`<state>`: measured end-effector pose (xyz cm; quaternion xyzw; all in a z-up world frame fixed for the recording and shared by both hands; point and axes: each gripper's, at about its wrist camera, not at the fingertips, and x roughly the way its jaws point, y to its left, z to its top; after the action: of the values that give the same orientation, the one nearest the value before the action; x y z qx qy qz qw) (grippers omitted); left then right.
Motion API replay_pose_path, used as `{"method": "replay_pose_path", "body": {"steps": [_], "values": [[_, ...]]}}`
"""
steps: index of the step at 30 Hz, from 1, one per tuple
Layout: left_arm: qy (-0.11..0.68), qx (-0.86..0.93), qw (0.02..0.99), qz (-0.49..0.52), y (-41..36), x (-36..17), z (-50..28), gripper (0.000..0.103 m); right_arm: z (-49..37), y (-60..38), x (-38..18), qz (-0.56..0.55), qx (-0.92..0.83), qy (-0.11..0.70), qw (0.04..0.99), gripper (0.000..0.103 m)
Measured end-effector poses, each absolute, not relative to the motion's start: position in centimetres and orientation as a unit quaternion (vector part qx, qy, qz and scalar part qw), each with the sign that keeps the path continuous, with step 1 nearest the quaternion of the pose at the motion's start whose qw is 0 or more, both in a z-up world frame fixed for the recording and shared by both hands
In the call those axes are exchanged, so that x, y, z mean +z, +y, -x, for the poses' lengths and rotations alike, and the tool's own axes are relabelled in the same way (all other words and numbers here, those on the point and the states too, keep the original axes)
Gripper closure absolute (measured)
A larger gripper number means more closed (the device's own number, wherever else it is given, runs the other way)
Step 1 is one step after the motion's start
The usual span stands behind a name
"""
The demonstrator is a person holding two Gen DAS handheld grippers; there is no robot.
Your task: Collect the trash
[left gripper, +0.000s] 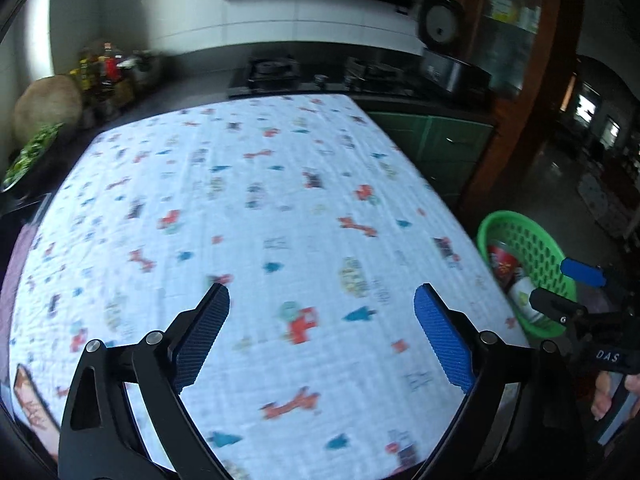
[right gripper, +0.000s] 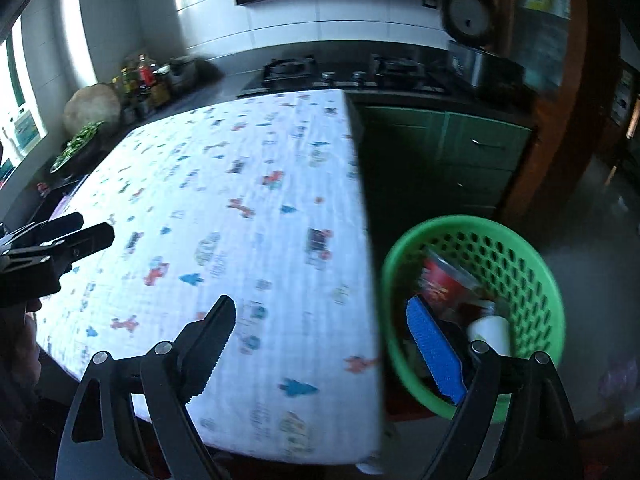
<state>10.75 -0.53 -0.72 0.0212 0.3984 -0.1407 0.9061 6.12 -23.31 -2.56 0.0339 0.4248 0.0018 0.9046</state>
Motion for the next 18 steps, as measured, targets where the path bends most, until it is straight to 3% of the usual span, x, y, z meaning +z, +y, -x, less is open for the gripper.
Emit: {"method": "replay_pose_path", "body": {"steps": [18], "values": [[0.357, -0.061, 0.932, -0.007, 6.2, 1.1, -8.1, 0.005, -7.9, -15.4, -1.3, -0.007, 0.062, 0.405, 0.912, 0.014]]}}
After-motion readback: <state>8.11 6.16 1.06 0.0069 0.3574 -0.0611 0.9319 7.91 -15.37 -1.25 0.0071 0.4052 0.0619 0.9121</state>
